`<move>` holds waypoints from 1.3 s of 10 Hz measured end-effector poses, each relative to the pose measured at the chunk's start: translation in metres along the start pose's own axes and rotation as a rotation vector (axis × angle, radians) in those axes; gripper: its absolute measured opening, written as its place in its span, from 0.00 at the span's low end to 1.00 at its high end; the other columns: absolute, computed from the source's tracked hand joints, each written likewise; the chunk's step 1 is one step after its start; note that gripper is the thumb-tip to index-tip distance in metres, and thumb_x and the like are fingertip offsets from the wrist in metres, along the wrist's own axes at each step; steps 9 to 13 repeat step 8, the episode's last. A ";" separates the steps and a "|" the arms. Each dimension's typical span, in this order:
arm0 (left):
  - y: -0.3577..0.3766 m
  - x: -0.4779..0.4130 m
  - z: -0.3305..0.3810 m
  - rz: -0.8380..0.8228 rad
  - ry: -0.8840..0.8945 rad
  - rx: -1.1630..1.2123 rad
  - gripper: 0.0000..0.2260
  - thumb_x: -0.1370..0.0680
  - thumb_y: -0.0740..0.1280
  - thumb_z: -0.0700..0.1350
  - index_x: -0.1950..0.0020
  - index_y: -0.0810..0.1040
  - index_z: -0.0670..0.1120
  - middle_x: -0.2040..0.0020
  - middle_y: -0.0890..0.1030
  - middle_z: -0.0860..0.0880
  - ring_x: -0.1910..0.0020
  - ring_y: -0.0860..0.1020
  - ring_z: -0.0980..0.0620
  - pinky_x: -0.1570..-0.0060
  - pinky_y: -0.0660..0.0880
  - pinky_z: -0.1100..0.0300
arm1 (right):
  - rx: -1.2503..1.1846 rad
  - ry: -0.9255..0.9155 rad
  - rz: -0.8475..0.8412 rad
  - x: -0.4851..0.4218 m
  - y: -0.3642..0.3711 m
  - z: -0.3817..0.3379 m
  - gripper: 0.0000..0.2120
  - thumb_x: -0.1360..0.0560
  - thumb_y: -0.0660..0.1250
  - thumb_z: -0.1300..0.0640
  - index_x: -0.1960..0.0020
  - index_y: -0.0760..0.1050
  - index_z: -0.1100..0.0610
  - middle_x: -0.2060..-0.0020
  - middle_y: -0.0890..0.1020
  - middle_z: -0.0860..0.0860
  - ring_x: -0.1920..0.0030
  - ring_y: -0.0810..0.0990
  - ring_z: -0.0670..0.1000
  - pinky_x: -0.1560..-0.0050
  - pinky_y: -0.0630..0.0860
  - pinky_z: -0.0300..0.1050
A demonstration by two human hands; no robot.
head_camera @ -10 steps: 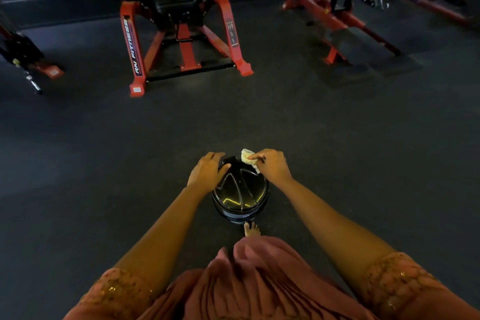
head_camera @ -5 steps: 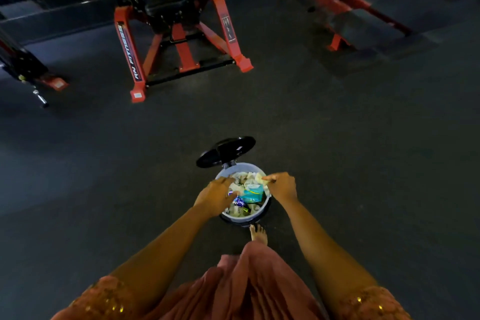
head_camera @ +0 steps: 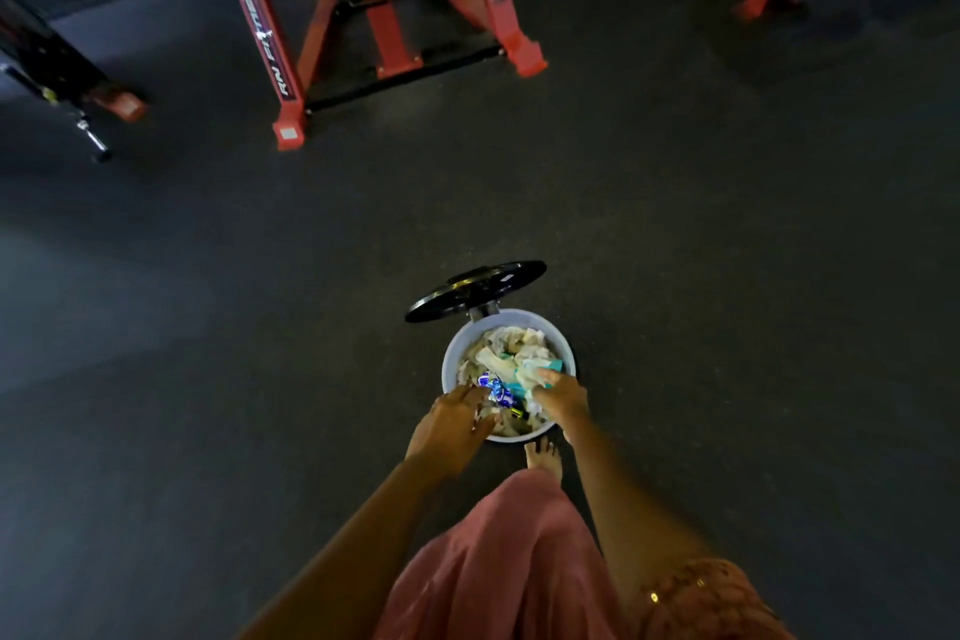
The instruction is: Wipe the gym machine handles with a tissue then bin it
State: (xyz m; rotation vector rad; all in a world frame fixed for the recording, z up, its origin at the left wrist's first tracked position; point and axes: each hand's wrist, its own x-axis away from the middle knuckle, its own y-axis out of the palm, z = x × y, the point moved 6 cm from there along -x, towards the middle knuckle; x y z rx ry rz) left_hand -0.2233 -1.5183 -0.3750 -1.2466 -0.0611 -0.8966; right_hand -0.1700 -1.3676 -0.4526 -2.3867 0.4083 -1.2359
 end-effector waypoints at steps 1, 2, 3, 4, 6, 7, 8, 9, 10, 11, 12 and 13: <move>-0.005 -0.006 -0.001 0.003 0.004 0.005 0.21 0.20 0.59 0.52 0.28 0.64 0.49 0.30 0.68 0.47 0.34 0.69 0.46 0.39 0.71 0.50 | 0.017 -0.054 0.016 0.000 -0.006 -0.011 0.18 0.23 0.59 0.60 0.34 0.70 0.57 0.36 0.74 0.54 0.38 0.73 0.54 0.40 0.69 0.43; -0.029 -0.009 -0.002 0.060 0.005 0.042 0.21 0.21 0.60 0.50 0.29 0.65 0.48 0.32 0.69 0.46 0.35 0.69 0.46 0.39 0.71 0.50 | 0.046 -0.151 0.082 0.016 -0.017 -0.033 0.16 0.23 0.57 0.62 0.38 0.75 0.57 0.38 0.76 0.53 0.37 0.73 0.52 0.40 0.66 0.40; -0.050 -0.002 0.001 0.116 0.018 0.078 0.20 0.21 0.60 0.51 0.30 0.66 0.48 0.33 0.70 0.46 0.35 0.70 0.46 0.39 0.70 0.53 | 0.084 -0.216 0.105 0.039 -0.022 -0.048 0.15 0.22 0.56 0.61 0.40 0.76 0.58 0.40 0.78 0.53 0.39 0.74 0.52 0.41 0.66 0.40; -0.078 0.013 0.005 0.179 0.045 0.093 0.20 0.21 0.59 0.53 0.30 0.66 0.49 0.33 0.70 0.46 0.35 0.70 0.48 0.39 0.70 0.54 | 0.153 -0.276 0.155 0.073 -0.034 -0.075 0.14 0.21 0.55 0.58 0.44 0.77 0.61 0.45 0.81 0.56 0.45 0.78 0.53 0.46 0.71 0.42; -0.114 0.057 0.013 0.280 0.083 0.119 0.21 0.21 0.59 0.52 0.29 0.66 0.48 0.31 0.68 0.46 0.34 0.70 0.45 0.38 0.70 0.51 | 0.152 -0.451 0.253 0.143 -0.065 -0.120 0.13 0.22 0.58 0.57 0.40 0.76 0.57 0.43 0.79 0.57 0.44 0.78 0.56 0.46 0.72 0.44; -0.124 0.071 0.018 0.329 0.104 0.119 0.20 0.21 0.59 0.51 0.29 0.66 0.47 0.32 0.69 0.45 0.35 0.70 0.44 0.38 0.70 0.50 | 0.096 -0.516 0.297 0.165 -0.073 -0.131 0.13 0.22 0.60 0.57 0.41 0.77 0.54 0.43 0.80 0.56 0.45 0.78 0.55 0.48 0.73 0.42; -0.135 0.090 0.024 0.376 0.128 0.103 0.19 0.20 0.59 0.50 0.30 0.67 0.46 0.34 0.71 0.44 0.37 0.71 0.44 0.40 0.71 0.50 | 0.058 -0.556 0.318 0.185 -0.075 -0.137 0.13 0.23 0.60 0.59 0.42 0.78 0.56 0.43 0.80 0.56 0.45 0.78 0.54 0.45 0.73 0.42; -0.135 0.090 0.024 0.376 0.128 0.103 0.19 0.20 0.59 0.50 0.30 0.67 0.46 0.34 0.71 0.44 0.37 0.71 0.44 0.40 0.71 0.50 | 0.058 -0.556 0.318 0.185 -0.075 -0.137 0.13 0.23 0.60 0.59 0.42 0.78 0.56 0.43 0.80 0.56 0.45 0.78 0.54 0.45 0.73 0.42; -0.135 0.090 0.024 0.376 0.128 0.103 0.19 0.20 0.59 0.50 0.30 0.67 0.46 0.34 0.71 0.44 0.37 0.71 0.44 0.40 0.71 0.50 | 0.058 -0.556 0.318 0.185 -0.075 -0.137 0.13 0.23 0.60 0.59 0.42 0.78 0.56 0.43 0.80 0.56 0.45 0.78 0.54 0.45 0.73 0.42; -0.135 0.090 0.024 0.376 0.128 0.103 0.19 0.20 0.59 0.50 0.30 0.67 0.46 0.34 0.71 0.44 0.37 0.71 0.44 0.40 0.71 0.50 | 0.058 -0.556 0.318 0.185 -0.075 -0.137 0.13 0.23 0.60 0.59 0.42 0.78 0.56 0.43 0.80 0.56 0.45 0.78 0.54 0.45 0.73 0.42; -0.135 0.090 0.024 0.376 0.128 0.103 0.19 0.20 0.59 0.50 0.30 0.67 0.46 0.34 0.71 0.44 0.37 0.71 0.44 0.40 0.71 0.50 | 0.058 -0.556 0.318 0.185 -0.075 -0.137 0.13 0.23 0.60 0.59 0.42 0.78 0.56 0.43 0.80 0.56 0.45 0.78 0.54 0.45 0.73 0.42; -0.135 0.090 0.024 0.376 0.128 0.103 0.19 0.20 0.59 0.50 0.30 0.67 0.46 0.34 0.71 0.44 0.37 0.71 0.44 0.40 0.71 0.50 | 0.058 -0.556 0.318 0.185 -0.075 -0.137 0.13 0.23 0.60 0.59 0.42 0.78 0.56 0.43 0.80 0.56 0.45 0.78 0.54 0.45 0.73 0.42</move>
